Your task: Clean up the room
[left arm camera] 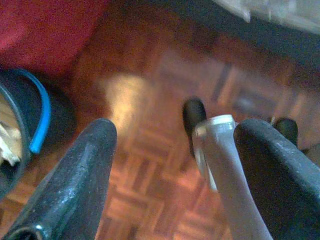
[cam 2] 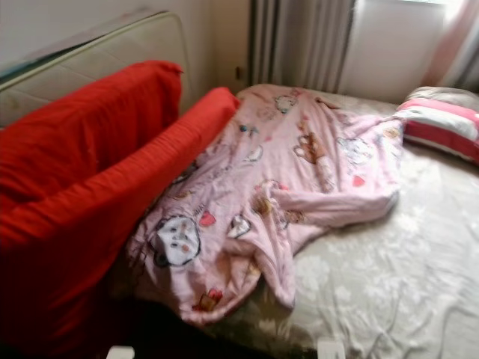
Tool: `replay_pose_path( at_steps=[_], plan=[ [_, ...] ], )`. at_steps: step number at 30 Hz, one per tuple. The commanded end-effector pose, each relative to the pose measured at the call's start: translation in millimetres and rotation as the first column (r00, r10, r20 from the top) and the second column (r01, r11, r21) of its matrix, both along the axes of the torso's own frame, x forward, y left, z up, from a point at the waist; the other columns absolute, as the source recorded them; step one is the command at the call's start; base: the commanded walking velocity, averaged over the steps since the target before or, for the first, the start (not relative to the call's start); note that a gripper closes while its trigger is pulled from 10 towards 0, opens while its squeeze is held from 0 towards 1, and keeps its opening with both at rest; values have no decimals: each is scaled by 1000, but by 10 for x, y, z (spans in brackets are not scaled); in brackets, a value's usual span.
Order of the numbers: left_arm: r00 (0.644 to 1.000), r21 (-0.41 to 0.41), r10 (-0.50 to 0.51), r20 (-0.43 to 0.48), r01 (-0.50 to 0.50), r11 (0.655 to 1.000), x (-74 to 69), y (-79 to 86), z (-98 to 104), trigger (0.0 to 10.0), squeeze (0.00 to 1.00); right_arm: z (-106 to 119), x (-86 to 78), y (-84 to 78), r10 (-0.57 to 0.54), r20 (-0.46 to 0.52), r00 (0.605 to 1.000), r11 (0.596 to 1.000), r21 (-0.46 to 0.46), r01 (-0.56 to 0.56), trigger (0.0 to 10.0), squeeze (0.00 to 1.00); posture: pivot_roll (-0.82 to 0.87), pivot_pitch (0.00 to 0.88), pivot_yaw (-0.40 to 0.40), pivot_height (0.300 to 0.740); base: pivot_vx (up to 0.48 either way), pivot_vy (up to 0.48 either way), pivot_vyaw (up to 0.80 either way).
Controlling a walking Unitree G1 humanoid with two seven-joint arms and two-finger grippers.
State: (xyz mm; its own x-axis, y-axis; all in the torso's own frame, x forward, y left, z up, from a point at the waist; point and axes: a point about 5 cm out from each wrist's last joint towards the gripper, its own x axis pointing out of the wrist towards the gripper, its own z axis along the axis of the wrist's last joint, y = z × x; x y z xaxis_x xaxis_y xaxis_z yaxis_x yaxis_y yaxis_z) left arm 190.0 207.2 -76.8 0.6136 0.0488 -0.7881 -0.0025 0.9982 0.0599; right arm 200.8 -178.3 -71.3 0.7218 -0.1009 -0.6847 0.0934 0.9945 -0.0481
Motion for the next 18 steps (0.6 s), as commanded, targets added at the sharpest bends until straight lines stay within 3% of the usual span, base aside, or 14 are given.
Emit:
replay_pose_path(
  at_steps=[1, 10, 18],
  plan=[
    [1000, -12, -7, -13, 6, 1000, -26, -48, -23, 10000, 0, -52, -111, -77, -13, -34, 999, 1000, -8, 13, 10000, 0, -39, 123, 13, 740, 244, 0, 0],
    [999, -25, -17, 42, 18, 1000, 87, -74, 38, 10000, 0, 18, 16, -52, 14, 12, 1000, 1000, -9, -14, 10000, 0, -44, 127, 12, 740, 54, 0, 0],
    [995, -26, -24, 95, 27, 999, 198, -117, 100, 10000, 0, 44, 50, -88, 28, 28, 999, 1000, -12, -27, 10000, 0, -46, 131, 8, 740, 0, 0, 800]
  ],
)
